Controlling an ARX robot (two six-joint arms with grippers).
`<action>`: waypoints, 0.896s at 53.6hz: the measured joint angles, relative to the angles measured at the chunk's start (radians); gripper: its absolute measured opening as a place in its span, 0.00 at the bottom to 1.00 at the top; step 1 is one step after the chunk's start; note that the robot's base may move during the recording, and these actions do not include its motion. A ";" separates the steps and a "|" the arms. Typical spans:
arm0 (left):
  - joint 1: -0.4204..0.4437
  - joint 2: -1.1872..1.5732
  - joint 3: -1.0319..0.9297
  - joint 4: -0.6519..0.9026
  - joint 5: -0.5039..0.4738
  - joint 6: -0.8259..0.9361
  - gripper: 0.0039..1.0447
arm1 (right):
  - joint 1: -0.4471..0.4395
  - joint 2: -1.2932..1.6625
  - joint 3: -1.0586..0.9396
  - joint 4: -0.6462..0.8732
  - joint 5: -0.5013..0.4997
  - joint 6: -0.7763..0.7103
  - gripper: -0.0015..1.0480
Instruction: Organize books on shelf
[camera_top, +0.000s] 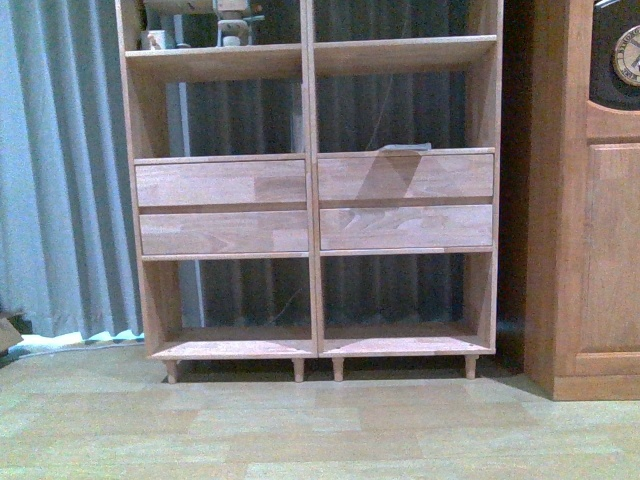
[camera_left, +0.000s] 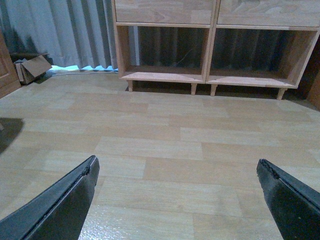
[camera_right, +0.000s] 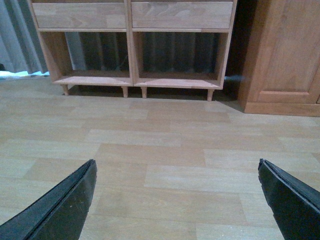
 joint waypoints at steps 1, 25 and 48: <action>0.000 0.000 0.000 0.000 0.000 0.000 0.93 | 0.000 0.000 0.000 0.000 0.000 0.000 0.93; 0.000 0.000 0.000 0.000 0.000 0.000 0.93 | 0.000 0.000 0.000 0.000 0.000 0.000 0.93; 0.000 0.000 0.000 0.000 0.000 0.000 0.93 | 0.000 0.000 0.000 0.000 0.000 0.000 0.93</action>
